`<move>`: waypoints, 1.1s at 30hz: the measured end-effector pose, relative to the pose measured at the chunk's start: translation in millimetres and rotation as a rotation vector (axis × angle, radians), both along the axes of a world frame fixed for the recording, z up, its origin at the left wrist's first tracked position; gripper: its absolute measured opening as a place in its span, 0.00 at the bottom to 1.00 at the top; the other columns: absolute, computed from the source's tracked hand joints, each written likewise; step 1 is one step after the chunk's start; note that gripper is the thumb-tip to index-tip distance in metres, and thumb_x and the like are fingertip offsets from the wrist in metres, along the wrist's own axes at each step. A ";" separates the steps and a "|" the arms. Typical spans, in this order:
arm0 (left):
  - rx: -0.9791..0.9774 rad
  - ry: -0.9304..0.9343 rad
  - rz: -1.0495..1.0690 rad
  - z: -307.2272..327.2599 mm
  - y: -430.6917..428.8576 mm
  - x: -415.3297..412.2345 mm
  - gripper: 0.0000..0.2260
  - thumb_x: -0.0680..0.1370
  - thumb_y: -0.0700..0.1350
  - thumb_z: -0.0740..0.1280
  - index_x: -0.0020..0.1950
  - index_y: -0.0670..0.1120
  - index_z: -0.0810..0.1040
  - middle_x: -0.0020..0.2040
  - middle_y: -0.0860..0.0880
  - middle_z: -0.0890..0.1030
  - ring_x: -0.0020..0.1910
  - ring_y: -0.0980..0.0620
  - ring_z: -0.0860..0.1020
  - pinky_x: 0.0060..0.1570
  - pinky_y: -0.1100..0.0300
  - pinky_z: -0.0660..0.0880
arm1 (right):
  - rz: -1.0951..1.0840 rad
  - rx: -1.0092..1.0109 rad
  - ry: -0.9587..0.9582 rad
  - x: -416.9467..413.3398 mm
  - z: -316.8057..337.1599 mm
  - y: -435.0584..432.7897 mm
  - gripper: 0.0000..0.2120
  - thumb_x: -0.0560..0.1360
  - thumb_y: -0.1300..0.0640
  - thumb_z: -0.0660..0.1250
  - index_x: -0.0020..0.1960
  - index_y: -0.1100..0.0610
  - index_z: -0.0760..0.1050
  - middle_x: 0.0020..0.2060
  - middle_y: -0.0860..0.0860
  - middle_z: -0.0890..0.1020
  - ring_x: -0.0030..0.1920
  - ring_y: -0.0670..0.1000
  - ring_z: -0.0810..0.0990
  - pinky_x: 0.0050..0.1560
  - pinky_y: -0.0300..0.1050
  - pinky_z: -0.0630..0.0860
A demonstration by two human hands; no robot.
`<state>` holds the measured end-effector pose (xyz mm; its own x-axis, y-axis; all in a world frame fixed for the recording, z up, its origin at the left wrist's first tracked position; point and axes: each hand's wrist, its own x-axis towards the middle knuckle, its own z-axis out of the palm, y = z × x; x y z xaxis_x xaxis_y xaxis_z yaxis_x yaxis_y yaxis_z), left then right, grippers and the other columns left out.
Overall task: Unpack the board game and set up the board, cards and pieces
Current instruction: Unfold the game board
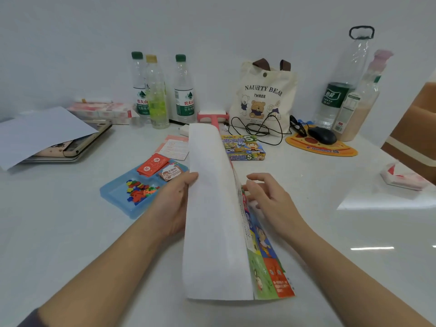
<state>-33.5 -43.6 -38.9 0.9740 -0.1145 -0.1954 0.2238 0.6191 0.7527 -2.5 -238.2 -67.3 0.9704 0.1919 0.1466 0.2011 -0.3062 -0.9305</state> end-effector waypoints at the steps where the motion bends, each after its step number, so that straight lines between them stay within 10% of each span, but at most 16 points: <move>1: -0.030 -0.011 -0.011 -0.3 -0.2 0.1 0.13 0.80 0.41 0.54 0.52 0.43 0.78 0.42 0.45 0.85 0.38 0.49 0.84 0.36 0.56 0.82 | 0.029 0.031 0.020 -0.5 1.3 0.6 0.17 0.75 0.39 0.63 0.60 0.46 0.72 0.47 0.45 0.83 0.44 0.40 0.82 0.41 0.33 0.75; 6: -0.102 -0.057 -0.063 -2.2 -4.2 1.3 0.20 0.79 0.39 0.52 0.47 0.41 0.84 0.44 0.44 0.85 0.40 0.48 0.84 0.37 0.56 0.81 | 0.142 0.181 0.117 -2.3 6.6 3.3 0.19 0.74 0.42 0.64 0.62 0.48 0.72 0.44 0.46 0.85 0.43 0.45 0.83 0.43 0.37 0.77; 11: -0.077 -0.066 -0.111 -7.5 -5.2 1.7 0.24 0.70 0.41 0.57 0.66 0.38 0.72 0.52 0.42 0.83 0.47 0.47 0.83 0.45 0.54 0.81 | 0.252 0.289 0.256 -5.2 7.2 6.2 0.18 0.73 0.44 0.61 0.58 0.51 0.75 0.46 0.47 0.83 0.46 0.47 0.81 0.46 0.42 0.75; 17: -0.007 -0.045 -0.053 -9.5 1.5 5.6 0.19 0.76 0.39 0.53 0.50 0.44 0.84 0.48 0.46 0.84 0.43 0.49 0.84 0.45 0.54 0.80 | 0.203 0.442 0.414 -0.9 11.0 -1.8 0.16 0.75 0.54 0.60 0.57 0.62 0.76 0.49 0.58 0.83 0.47 0.55 0.81 0.47 0.46 0.77; 24: 0.327 -0.089 0.177 -4.8 31.4 14.3 0.20 0.70 0.42 0.62 0.61 0.45 0.77 0.53 0.46 0.81 0.48 0.48 0.80 0.45 0.55 0.75 | -0.083 0.311 0.228 8.3 28.2 -23.9 0.12 0.74 0.67 0.57 0.45 0.62 0.80 0.38 0.59 0.81 0.38 0.55 0.79 0.37 0.44 0.74; 33: 0.770 -0.364 0.592 9.7 35.0 10.3 0.12 0.75 0.36 0.58 0.39 0.49 0.75 0.30 0.58 0.73 0.29 0.61 0.68 0.27 0.69 0.64 | -0.218 0.344 -0.206 8.1 37.6 -33.8 0.15 0.77 0.69 0.58 0.50 0.55 0.81 0.41 0.50 0.84 0.40 0.48 0.81 0.41 0.43 0.78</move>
